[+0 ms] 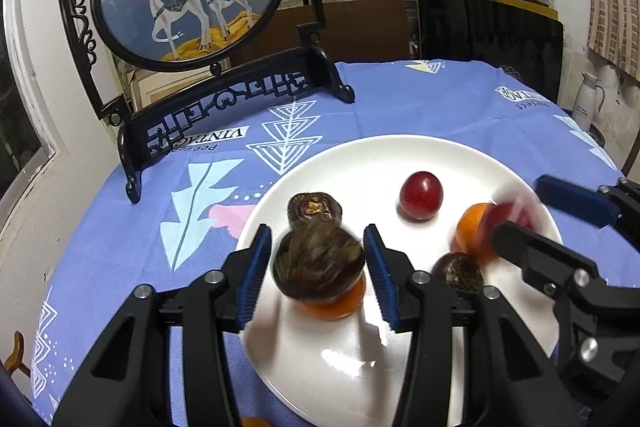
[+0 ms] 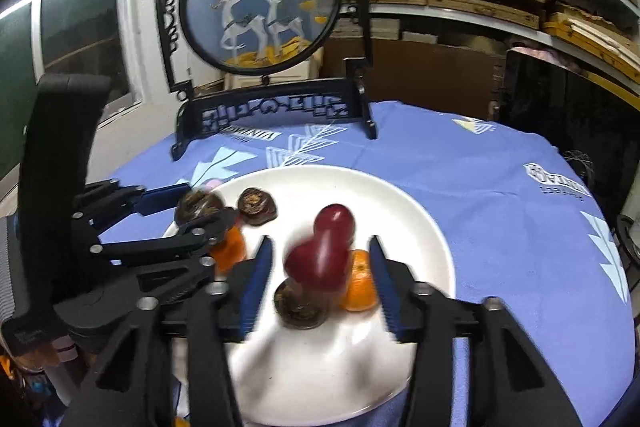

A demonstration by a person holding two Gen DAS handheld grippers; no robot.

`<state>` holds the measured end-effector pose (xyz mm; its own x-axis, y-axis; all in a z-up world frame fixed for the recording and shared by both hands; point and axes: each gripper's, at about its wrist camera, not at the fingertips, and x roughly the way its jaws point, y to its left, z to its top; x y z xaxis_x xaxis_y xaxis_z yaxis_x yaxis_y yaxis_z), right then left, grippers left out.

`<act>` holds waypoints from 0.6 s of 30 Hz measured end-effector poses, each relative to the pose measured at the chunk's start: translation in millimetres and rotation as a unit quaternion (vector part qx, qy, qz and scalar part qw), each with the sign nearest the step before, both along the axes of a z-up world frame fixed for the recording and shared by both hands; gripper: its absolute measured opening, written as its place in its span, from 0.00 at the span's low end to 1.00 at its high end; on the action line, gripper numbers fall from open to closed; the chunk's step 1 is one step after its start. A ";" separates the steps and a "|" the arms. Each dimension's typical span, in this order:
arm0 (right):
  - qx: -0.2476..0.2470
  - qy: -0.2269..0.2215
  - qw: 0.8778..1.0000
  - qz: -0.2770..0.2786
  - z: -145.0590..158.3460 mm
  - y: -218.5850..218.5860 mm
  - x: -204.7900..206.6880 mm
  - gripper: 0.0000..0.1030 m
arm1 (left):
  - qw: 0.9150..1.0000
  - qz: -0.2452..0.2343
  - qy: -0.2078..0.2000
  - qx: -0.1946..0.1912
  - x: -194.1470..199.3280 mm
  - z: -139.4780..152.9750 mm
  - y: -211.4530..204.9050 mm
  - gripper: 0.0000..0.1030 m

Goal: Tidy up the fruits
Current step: 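Carry both fruits over the white plate, lower them and open both tools, then move both open tools back to the fruit cluster and grasp an orange with each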

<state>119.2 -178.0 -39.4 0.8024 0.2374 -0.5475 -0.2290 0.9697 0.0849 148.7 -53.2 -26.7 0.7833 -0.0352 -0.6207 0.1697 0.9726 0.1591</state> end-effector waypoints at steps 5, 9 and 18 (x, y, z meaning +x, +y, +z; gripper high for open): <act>0.006 -0.009 1.000 -0.011 3.5 -6.4 -1.8 0.57 | 1.000 0.001 -0.013 -0.004 -3.1 3.2 1.8 0.64; 0.001 -0.005 1.000 -0.012 0.7 -5.5 -0.5 0.58 | 1.000 -0.008 -0.011 0.001 -4.6 2.1 -1.8 0.64; -0.003 -0.006 1.000 -0.018 -2.1 -6.9 -0.6 0.63 | 1.000 -0.009 -0.006 0.000 -3.9 1.4 0.0 0.66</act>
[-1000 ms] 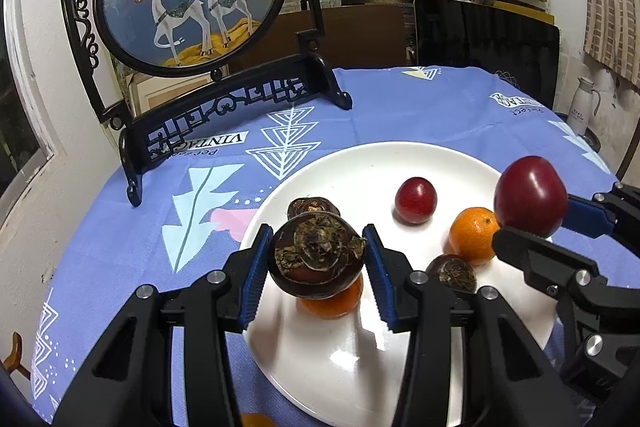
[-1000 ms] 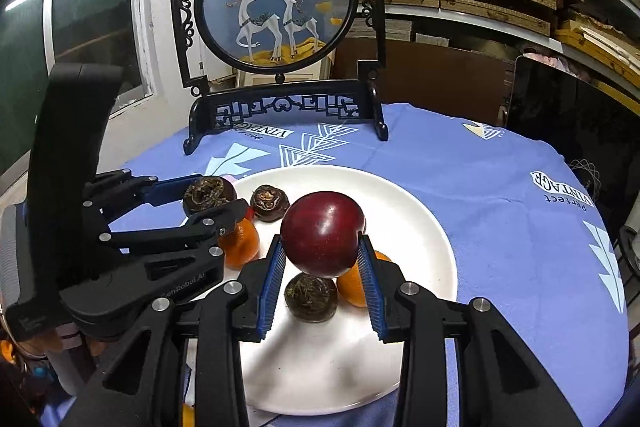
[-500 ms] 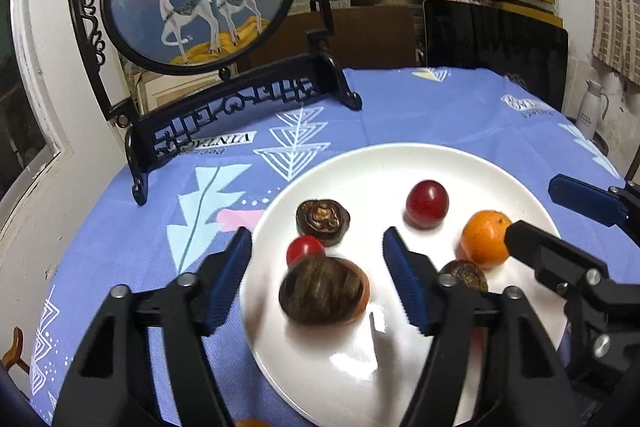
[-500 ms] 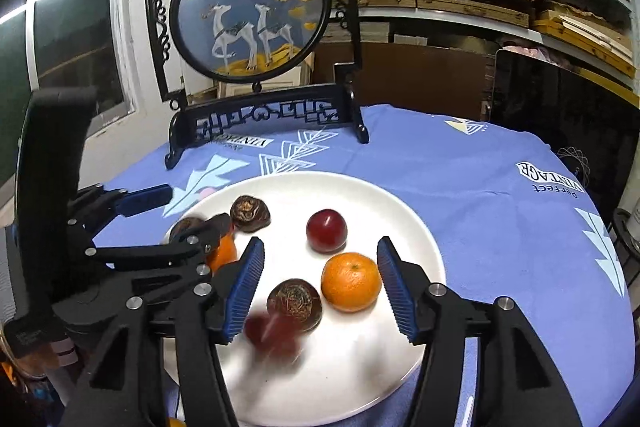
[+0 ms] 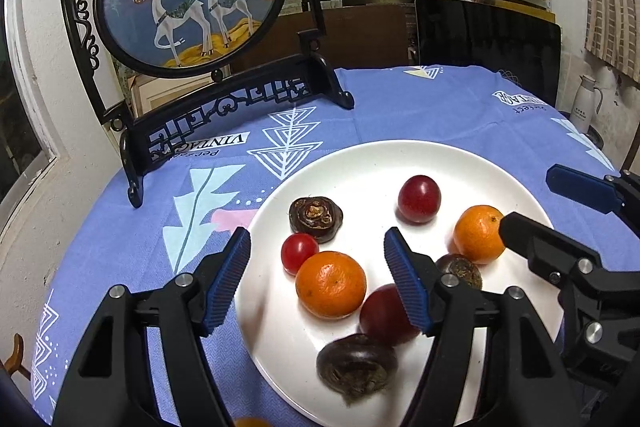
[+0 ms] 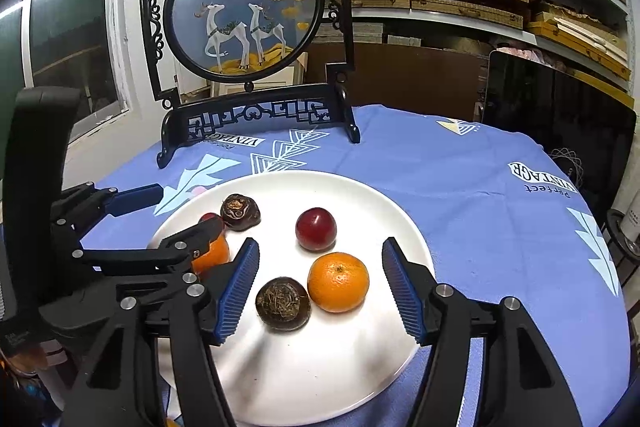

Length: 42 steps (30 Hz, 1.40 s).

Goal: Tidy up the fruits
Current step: 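Move both open tools back to the fruit cluster and grasp an orange with each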

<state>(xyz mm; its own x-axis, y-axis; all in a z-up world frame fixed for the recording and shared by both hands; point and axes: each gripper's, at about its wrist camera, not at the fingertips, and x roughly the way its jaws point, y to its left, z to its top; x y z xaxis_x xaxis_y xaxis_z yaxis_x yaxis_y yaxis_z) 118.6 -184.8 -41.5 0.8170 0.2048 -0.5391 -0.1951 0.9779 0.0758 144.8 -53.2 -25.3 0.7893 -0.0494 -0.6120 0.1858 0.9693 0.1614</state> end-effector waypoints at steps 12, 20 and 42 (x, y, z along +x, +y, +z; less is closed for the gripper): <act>0.018 0.013 1.000 0.004 0.8 -6.7 3.1 0.68 | 1.000 -0.012 0.005 -0.019 -3.4 10.8 6.0 0.79; 0.050 0.054 0.997 0.039 3.9 -21.4 -43.3 0.71 | 1.000 -0.015 0.011 -0.009 -47.6 12.5 38.1 0.83; -0.103 0.142 0.967 0.185 -57.6 25.1 -140.3 0.38 | 0.987 -0.147 0.071 0.015 -195.1 -5.6 52.1 0.89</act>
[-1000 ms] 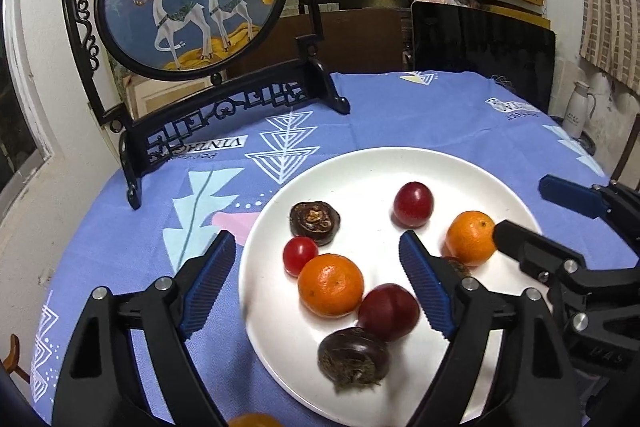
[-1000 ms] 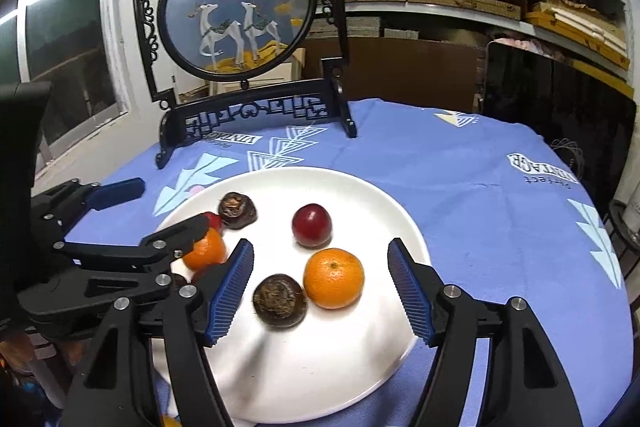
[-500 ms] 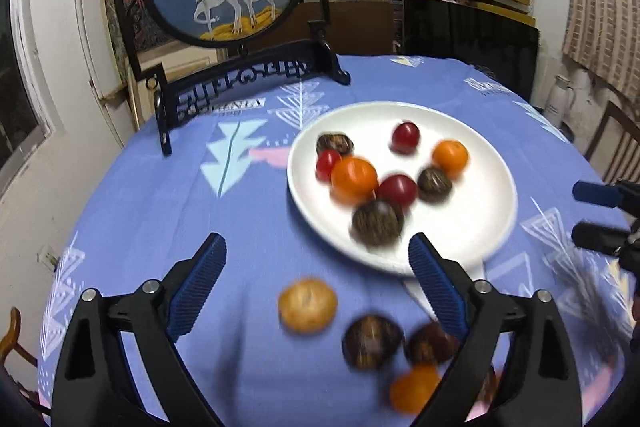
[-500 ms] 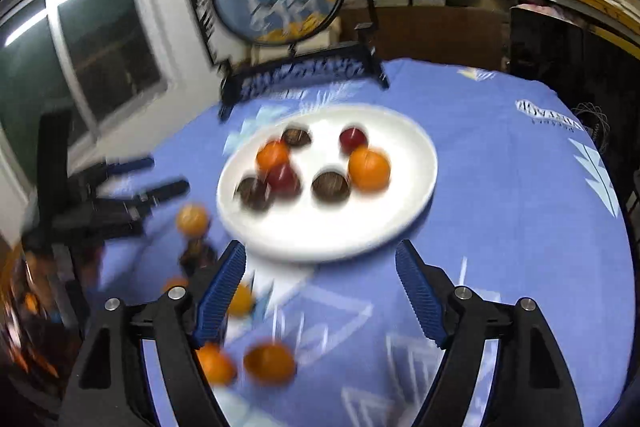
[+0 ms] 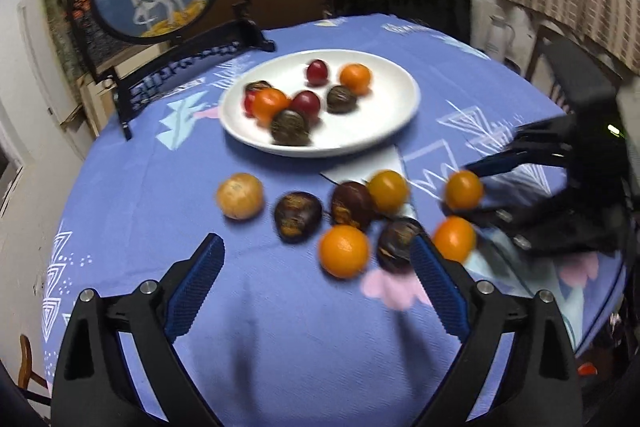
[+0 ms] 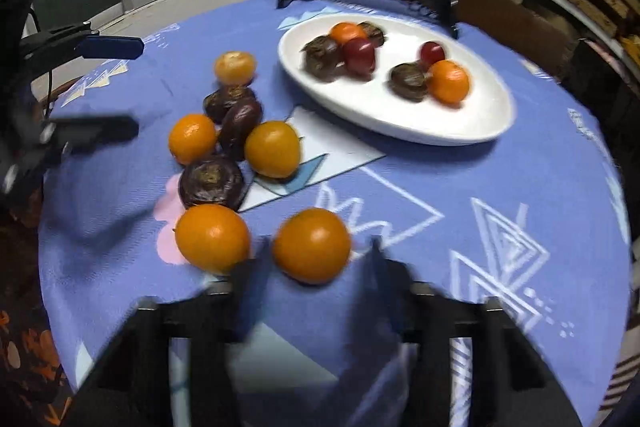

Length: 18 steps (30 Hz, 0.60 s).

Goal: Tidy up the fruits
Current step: 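Move both open tools back to the fruit cluster and grasp an orange with each, then carry both oranges over the white plate, lower them and open both tools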

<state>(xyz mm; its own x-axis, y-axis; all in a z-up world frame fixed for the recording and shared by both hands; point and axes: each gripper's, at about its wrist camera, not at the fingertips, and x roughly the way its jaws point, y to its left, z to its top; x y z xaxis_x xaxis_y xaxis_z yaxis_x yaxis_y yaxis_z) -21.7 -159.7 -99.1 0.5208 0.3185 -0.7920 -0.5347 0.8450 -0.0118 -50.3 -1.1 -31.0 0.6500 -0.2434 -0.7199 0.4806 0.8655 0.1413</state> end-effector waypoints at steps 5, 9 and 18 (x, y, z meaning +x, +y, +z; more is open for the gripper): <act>0.009 -0.005 1.000 -0.007 4.6 -8.7 -9.7 0.37 | 0.998 -0.065 -0.005 0.025 -18.5 -11.1 -34.3 0.89; 0.025 -0.003 0.998 -0.053 8.8 -40.0 -14.0 0.38 | 0.992 -0.114 -0.017 0.043 -28.4 -20.2 -66.3 0.89; 0.054 0.007 0.996 -0.076 4.6 -59.8 -21.2 0.38 | 0.986 -0.140 0.003 0.093 -18.2 -47.7 -97.7 0.53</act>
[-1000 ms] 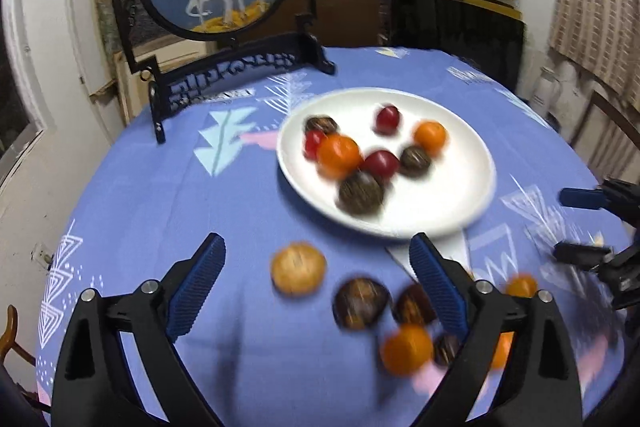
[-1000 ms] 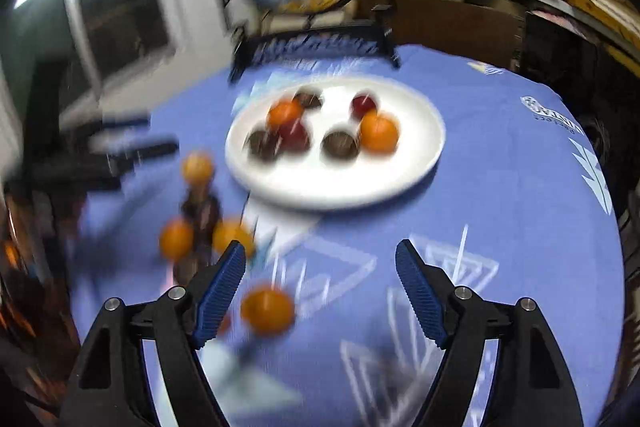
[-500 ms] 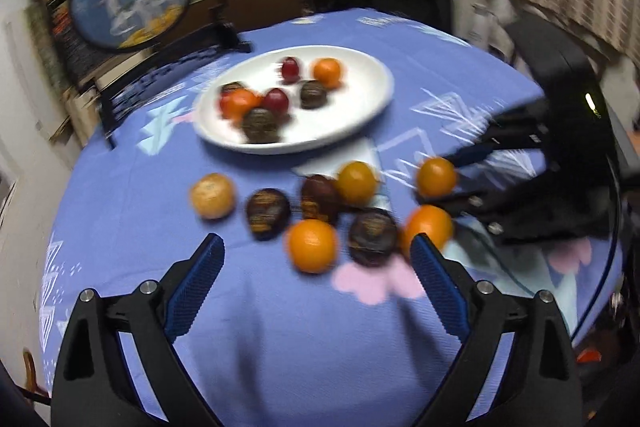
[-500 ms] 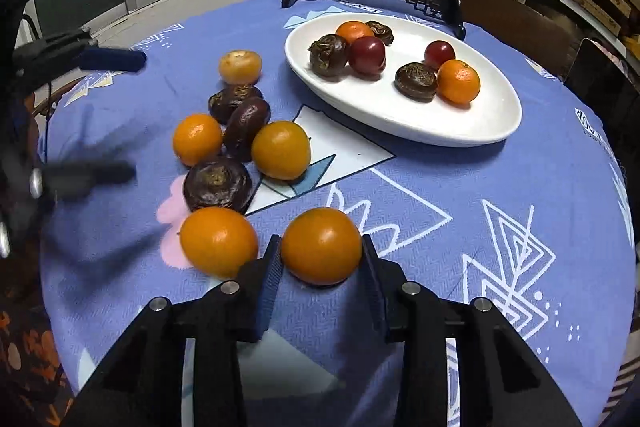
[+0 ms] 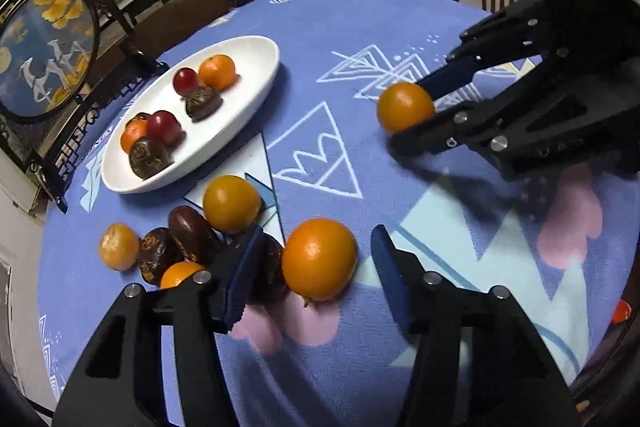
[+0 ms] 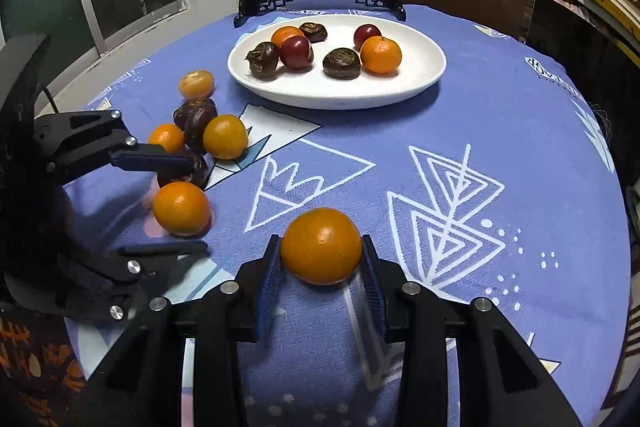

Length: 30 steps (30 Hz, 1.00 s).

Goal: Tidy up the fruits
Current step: 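Carry both oranges over the white plate, lower them and open both tools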

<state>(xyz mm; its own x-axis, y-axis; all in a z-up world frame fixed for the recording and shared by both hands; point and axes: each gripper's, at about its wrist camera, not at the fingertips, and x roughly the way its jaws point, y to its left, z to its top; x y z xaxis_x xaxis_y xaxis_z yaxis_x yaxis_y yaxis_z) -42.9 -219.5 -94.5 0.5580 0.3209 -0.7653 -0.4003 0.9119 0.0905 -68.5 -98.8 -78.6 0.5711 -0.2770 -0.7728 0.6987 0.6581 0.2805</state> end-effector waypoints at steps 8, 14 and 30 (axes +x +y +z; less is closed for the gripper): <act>0.010 -0.006 1.000 0.002 -0.1 1.3 -2.3 0.38 | 1.000 -0.004 -0.010 0.005 -0.9 -2.0 0.7 0.39; 0.019 -0.014 1.000 -0.012 4.0 -6.4 -7.8 0.38 | 0.998 -0.015 0.027 -0.051 -9.0 18.9 9.9 0.33; 0.028 -0.023 0.999 0.007 20.9 15.2 0.2 0.38 | 0.979 0.161 0.002 -0.122 52.1 71.8 74.5 0.33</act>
<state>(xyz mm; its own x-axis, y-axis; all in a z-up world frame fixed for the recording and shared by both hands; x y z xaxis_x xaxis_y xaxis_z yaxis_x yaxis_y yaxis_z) -42.8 -204.3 -73.6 0.5875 0.3703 -0.7195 -0.4176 0.9004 0.1224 -16.4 -24.2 -6.8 0.6567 -0.2591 -0.7083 0.4440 0.8920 0.0854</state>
